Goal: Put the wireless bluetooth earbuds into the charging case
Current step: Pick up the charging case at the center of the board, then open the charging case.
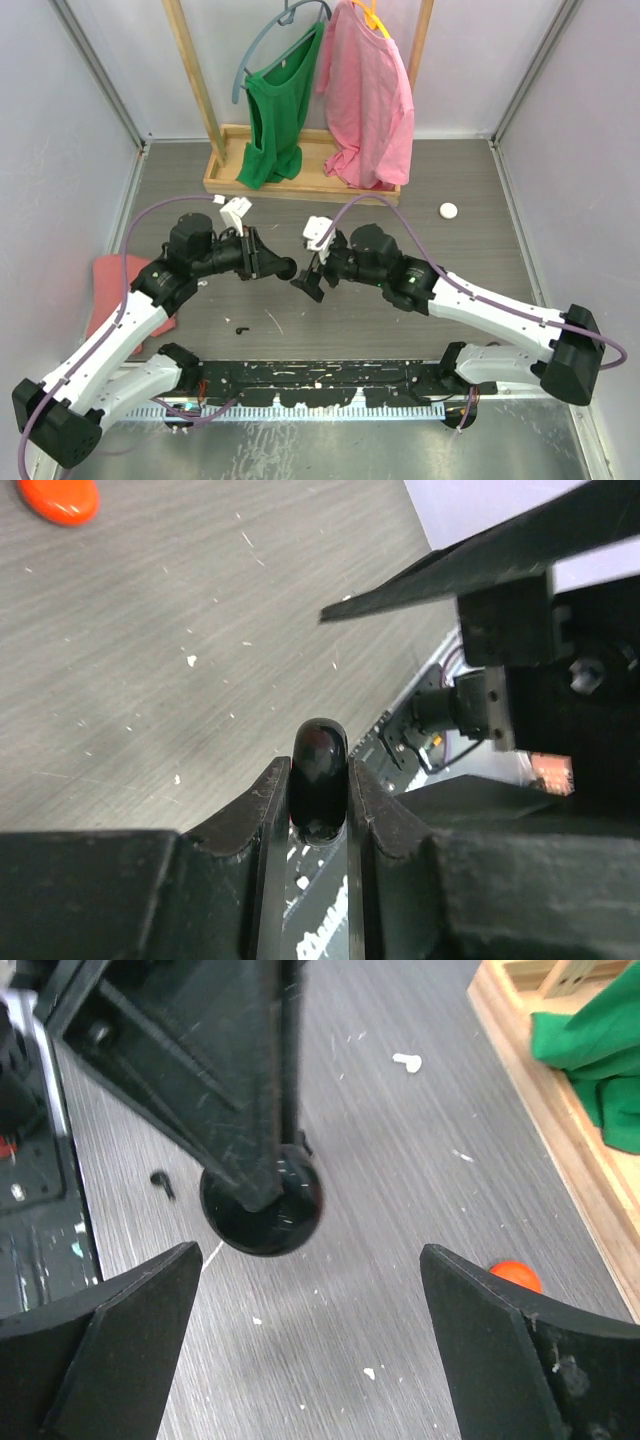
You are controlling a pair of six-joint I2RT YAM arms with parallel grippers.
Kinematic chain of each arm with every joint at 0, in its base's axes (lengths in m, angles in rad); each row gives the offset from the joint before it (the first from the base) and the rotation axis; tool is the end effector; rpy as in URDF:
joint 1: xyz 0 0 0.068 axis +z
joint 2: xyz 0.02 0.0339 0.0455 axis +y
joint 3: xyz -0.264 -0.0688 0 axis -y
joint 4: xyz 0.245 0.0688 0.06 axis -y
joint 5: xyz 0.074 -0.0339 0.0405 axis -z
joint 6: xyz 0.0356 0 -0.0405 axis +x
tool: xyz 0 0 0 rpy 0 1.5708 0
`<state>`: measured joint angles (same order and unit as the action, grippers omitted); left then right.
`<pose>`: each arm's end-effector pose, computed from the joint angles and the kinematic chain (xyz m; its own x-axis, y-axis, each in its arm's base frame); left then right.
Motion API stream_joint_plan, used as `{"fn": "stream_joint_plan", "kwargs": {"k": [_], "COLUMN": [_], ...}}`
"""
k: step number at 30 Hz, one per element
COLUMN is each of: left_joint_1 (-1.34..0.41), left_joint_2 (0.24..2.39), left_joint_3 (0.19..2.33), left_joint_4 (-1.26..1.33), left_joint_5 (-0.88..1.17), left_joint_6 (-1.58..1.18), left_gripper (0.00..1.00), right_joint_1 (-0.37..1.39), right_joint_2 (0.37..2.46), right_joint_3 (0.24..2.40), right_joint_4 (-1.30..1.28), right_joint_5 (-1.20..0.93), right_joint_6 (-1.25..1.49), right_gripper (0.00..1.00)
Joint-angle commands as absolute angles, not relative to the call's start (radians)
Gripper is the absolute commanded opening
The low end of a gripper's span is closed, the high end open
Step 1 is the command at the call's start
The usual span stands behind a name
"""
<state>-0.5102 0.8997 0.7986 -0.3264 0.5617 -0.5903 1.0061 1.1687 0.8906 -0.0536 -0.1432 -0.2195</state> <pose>0.1656 -0.1144 0.3120 -0.7661 -0.1111 -0.6331 0.4934 0.5296 -0.6900 0.1413 0.2325 0.3113 0.0277 -0.3590 -0.9329 -0.9245 0.3458 -0.1605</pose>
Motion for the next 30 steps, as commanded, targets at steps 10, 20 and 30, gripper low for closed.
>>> {"fn": "stream_joint_plan", "kwargs": {"k": [10, 20, 30], "left_joint_1": [-0.508, -0.508, -0.518], "left_joint_2": [0.680, 0.671, 0.687], "left_joint_3": [0.584, 0.518, 0.473], "left_joint_4": [0.140, 0.363, 0.587], "left_joint_5": [0.352, 0.363, 0.371], "left_joint_6": [-0.603, -0.679, -0.795], "left_gripper": [0.03, 0.03, 0.03], "right_joint_1": [0.865, 0.854, 0.828], "right_joint_2": [0.999, 1.060, 1.190], "right_joint_3": [0.625, 0.506, 0.460], "right_joint_4": [0.495, 0.820, 1.147], "right_joint_5": [-0.329, -0.347, -0.410], "right_joint_6": [0.266, 0.414, 0.547], "right_gripper": [0.96, 0.95, 0.84]}}
